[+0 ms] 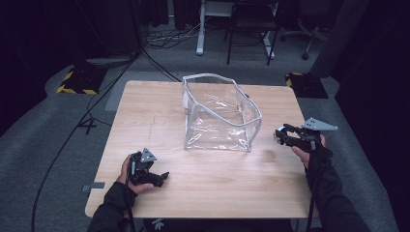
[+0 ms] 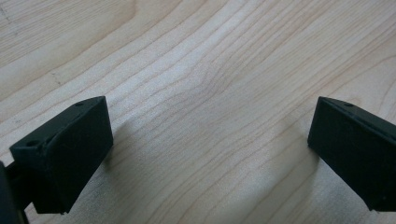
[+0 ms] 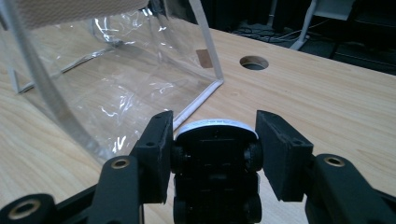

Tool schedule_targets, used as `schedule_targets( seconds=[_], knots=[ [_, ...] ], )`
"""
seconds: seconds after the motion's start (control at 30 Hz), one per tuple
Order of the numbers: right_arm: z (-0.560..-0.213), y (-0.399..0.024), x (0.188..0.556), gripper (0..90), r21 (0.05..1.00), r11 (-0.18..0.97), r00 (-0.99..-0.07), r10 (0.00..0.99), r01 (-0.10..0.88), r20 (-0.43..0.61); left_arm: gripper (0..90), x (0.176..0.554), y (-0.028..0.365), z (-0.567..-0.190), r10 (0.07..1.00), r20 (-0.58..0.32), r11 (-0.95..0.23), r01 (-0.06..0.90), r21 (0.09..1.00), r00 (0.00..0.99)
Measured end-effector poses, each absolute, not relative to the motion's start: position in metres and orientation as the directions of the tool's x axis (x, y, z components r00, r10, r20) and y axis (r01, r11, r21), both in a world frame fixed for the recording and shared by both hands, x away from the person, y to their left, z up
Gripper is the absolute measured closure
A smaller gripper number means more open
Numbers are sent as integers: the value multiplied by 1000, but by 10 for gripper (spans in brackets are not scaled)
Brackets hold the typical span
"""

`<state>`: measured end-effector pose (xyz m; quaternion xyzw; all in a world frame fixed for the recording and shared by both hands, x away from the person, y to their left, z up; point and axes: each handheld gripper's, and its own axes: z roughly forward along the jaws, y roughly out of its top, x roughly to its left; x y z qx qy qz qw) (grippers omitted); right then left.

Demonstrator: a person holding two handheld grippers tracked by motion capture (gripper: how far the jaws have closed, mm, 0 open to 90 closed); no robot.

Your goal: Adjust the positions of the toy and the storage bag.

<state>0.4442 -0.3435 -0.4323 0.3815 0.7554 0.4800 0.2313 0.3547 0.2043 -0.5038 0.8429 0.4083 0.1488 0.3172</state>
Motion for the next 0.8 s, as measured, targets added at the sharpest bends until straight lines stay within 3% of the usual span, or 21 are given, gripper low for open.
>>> schedule_targets(
  seconds=[0.8],
  knots=[
    [-378,-329,486,489,916,228,-597,802,330,15,6,354,204,-504,784,-11,-462,595,658,621]
  ],
)
